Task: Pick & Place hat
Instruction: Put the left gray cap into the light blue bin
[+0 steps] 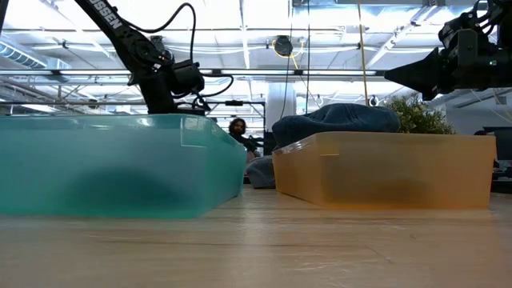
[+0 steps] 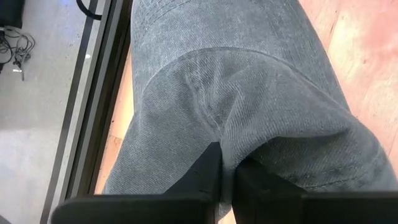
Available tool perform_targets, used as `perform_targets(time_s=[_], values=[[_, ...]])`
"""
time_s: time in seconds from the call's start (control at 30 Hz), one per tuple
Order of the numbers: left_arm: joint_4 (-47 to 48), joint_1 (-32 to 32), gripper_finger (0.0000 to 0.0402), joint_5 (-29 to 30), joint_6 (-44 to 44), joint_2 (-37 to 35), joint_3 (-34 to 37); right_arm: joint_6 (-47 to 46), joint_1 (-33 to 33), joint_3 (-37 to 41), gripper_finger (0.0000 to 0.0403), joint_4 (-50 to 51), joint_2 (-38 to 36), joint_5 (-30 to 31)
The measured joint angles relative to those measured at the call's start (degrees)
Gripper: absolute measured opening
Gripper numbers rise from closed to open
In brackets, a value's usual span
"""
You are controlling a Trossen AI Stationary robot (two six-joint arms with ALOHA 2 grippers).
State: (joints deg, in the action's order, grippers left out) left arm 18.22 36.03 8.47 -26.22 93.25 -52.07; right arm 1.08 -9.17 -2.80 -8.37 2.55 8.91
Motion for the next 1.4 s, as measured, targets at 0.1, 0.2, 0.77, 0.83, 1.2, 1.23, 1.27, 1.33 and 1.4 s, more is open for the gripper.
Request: perform_targets(time_s=[0.1,0.2,0.77,0.83,1.2,1.23,1.27,1.33,1.4], values=[[0.0,0.0,0.0028,0.0,0.0,0.0,0.0,0.0,0.0,0.0,0.0,0.0,0.0,0.0],[-0.1,0.0,0.0016,-0.9,0.1,0.0,0.0,0.0,0.0,0.0,0.0,0.0,0.0,0.0],[1.8,-1.9,0.0015,0.5,-3.2,-11.5,-1.5,0.0,0.0,0.0,0.0,0.0,0.0,0.0],[2.1,-2.4,0.0019,0.5,-3.6,-13.9,-1.5,0.0,0.0,0.0,0.0,0.0,0.0,0.0],[2.6,-6.5,0.0022,0.7,-3.6,-26.1,-1.5,0.0,0.0,0.0,0.0,0.0,0.0,0.0],[2.7,-7.0,0.0022,0.7,-3.6,-26.9,-1.5,0.0,0.0,0.0,0.0,0.0,0.0,0.0],[2.7,-7.5,0.0022,0.6,-3.6,-27.7,-1.5,0.0,0.0,0.0,0.0,0.0,0.0,0.0],[2.7,-8.7,0.0017,0.3,-3.6,-29.3,-1.5,0.0,0.0,0.0,0.0,0.0,0.0,0.0],[2.7,-10.0,0.0009,-1.1,-3.6,-30.6,-1.5,0.0,0.0,0.0,0.0,0.0,0.0,0.0]])
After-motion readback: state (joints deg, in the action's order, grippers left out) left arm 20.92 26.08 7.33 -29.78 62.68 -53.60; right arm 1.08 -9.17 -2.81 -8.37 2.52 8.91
